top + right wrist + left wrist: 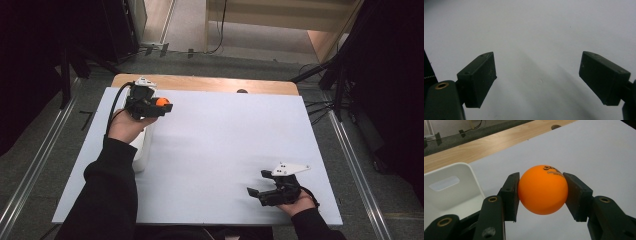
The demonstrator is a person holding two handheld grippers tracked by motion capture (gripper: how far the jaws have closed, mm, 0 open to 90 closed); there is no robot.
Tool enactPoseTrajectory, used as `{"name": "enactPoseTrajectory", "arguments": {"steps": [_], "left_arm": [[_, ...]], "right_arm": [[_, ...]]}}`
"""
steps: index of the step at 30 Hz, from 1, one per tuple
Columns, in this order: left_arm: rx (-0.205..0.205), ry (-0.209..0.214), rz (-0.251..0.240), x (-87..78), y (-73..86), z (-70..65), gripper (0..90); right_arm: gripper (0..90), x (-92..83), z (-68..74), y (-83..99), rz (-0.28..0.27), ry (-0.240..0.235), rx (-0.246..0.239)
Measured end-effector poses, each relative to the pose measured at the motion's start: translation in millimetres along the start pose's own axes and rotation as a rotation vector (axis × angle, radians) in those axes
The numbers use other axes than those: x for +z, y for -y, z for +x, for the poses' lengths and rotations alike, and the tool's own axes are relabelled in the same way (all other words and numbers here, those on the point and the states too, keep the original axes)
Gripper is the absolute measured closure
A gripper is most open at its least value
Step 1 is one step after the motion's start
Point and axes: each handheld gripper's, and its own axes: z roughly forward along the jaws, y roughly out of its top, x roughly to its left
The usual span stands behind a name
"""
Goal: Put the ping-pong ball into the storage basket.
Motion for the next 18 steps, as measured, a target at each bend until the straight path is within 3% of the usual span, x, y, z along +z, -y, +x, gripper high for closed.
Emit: {"name": "enactPoseTrajectory", "arguments": {"steps": [18], "left_arm": [[-0.029, -0.046, -0.010, -4.7, 3.6, 14.8, 50.9]], "right_arm": [[12.7, 0.5, 0.4, -0.1, 0.002, 0.000, 0.002]]}}
